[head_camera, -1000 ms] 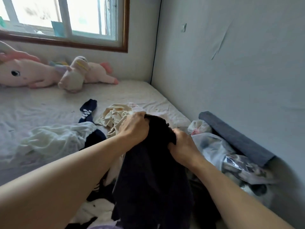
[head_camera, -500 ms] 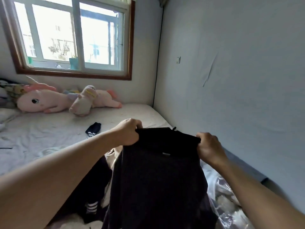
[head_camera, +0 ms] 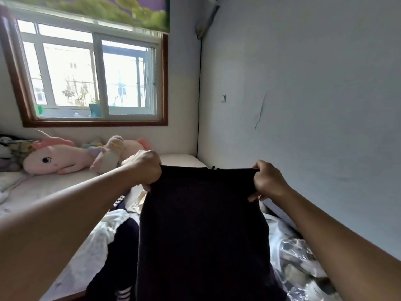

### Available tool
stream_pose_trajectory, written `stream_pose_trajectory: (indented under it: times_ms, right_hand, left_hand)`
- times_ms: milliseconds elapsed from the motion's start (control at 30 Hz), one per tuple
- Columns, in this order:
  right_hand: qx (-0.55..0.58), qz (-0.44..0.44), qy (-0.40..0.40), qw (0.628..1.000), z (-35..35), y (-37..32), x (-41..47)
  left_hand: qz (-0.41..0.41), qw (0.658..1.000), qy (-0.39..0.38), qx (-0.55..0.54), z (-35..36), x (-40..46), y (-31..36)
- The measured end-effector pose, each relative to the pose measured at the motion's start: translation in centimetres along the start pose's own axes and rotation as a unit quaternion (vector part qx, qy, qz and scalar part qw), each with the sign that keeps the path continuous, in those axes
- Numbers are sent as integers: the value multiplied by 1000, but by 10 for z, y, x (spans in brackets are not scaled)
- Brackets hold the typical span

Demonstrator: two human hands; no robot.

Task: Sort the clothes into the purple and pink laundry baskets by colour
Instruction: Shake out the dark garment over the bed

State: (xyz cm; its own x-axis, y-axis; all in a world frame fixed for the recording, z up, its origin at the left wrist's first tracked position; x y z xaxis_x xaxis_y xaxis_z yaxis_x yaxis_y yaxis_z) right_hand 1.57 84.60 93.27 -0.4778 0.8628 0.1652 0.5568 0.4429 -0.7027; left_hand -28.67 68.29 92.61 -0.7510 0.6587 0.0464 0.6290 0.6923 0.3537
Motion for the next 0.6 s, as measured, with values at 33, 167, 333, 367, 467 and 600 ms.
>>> stream_pose_trajectory:
  times_ms: [33,167,333,367,467,600]
  right_hand:
    - [43,14,-11,999,0,-1,-2]
    - [113,4,-5,994,-7,-12,-12]
    - [97,-24,3,995,-14,-21,-19]
    - [103,-26,-3,994,-13,-21,-19]
    - [135,-46,-33,989,-8,-23,-19]
    - [134,-85,-131,979,9,-30,-29]
  left_hand:
    - [-2,999,-16,-39,0,3,-5]
    - [-38,974,-53,-216,-9,-75,13]
    - [-56,960,-71,-267,-11,-80,12]
    - [-52,961,-70,-261,-13,-82,13]
    - [-46,958,-18,-281,-27,-91,13]
    - [-48,947,21,-317,-42,-96,7]
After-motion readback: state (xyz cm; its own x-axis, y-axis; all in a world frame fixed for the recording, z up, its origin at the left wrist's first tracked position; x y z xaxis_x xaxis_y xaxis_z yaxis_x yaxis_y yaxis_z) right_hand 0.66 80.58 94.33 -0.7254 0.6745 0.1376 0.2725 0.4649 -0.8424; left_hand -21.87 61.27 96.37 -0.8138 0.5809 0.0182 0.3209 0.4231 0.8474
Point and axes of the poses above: each hand's wrist, its own x-axis towards the middle knuckle, its own z-axis out of the palm, y = z × x, the point moved 9 cm from there along x, towards the middle knuckle, and after that the axes turned 3 degrees about z, right-handed, at the moved point
